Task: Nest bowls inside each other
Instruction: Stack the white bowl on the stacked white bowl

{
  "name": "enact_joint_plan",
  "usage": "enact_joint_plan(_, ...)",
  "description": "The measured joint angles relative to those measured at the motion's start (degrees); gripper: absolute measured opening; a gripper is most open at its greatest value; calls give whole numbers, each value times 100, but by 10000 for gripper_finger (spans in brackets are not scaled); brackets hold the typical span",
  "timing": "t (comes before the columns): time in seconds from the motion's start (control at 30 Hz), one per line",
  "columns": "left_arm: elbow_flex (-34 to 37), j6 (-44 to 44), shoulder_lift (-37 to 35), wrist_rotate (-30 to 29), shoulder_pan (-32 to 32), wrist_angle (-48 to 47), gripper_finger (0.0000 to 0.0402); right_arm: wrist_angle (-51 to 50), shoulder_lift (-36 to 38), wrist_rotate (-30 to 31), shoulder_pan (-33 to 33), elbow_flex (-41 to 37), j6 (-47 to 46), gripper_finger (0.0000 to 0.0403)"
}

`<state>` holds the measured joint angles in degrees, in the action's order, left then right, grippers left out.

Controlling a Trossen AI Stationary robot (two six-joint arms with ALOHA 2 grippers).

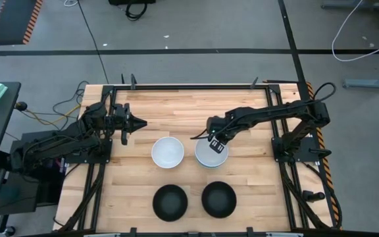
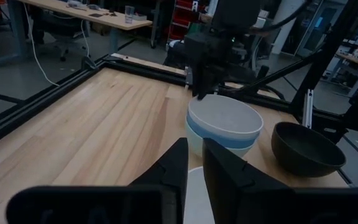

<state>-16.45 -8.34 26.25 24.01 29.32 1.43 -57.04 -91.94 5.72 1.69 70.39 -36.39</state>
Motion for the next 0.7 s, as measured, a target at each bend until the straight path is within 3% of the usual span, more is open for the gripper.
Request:
enact_joint_plan(0.33, 0, -646, 198, 4, 2, -30, 54, 1, 699, 34, -98, 0, -263, 96)
enact_joint_plan(0.7, -257, -1151, 1453, 600, -89, -537, 64, -1, 1311, 476, -114, 7, -351, 105)
